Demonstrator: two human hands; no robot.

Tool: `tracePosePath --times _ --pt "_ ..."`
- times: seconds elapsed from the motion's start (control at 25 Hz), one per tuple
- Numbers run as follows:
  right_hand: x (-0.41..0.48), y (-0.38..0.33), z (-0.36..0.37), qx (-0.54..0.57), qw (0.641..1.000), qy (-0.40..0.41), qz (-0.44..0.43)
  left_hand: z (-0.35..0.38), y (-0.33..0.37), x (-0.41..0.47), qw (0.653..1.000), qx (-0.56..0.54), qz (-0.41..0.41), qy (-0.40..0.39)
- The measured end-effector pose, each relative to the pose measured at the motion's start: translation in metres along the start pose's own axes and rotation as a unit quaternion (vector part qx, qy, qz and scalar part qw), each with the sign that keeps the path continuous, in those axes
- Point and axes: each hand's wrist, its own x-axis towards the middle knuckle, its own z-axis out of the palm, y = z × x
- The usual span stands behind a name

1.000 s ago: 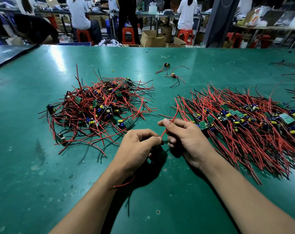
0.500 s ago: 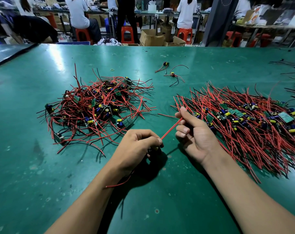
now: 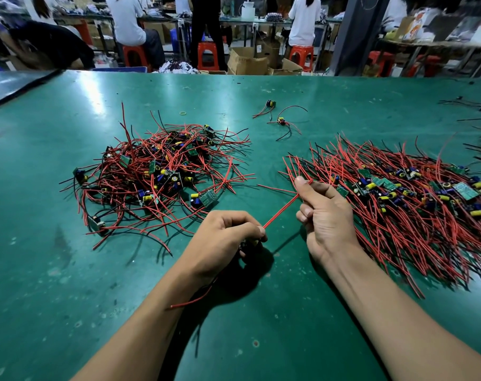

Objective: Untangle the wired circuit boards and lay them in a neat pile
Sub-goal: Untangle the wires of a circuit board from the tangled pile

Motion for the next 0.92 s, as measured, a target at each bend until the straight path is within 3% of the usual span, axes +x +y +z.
tracePosePath --times 0.2,0.4,0.52,0.6,0.68,0.84,0.92 --pt "0.001 -0.001 -0.002 -0.023 0.999 -0.012 -0.032 0.002 -0.001 0.001 1.000 -0.014 0.002 0.013" --pt "-0.003 0.001 -0.002 -0.062 0.995 -0.073 -0.033 0.004 -0.005 0.007 0.996 -0.034 -0.009 0.083" --pt "-0.005 0.008 -0.005 -0.150 0.983 -0.102 -0.043 0.006 -0.004 0.011 0.991 -0.055 -0.014 0.122" --pt "-0.007 0.012 -0.007 -0.274 0.950 -0.127 -0.083 0.004 -0.002 0.012 0.985 -0.100 -0.026 0.140" --pt "-0.010 0.013 -0.007 -0.394 0.892 -0.173 -0.140 0.002 0.000 0.013 0.973 -0.161 -0.030 0.161" --pt "-0.023 0.016 -0.004 -0.493 0.798 -0.302 -0.169 0.003 0.008 0.012 0.937 -0.284 -0.038 0.199" --pt "-0.029 0.019 -0.002 -0.548 0.747 -0.317 -0.204 0.005 0.012 0.012 0.928 -0.317 -0.042 0.189"
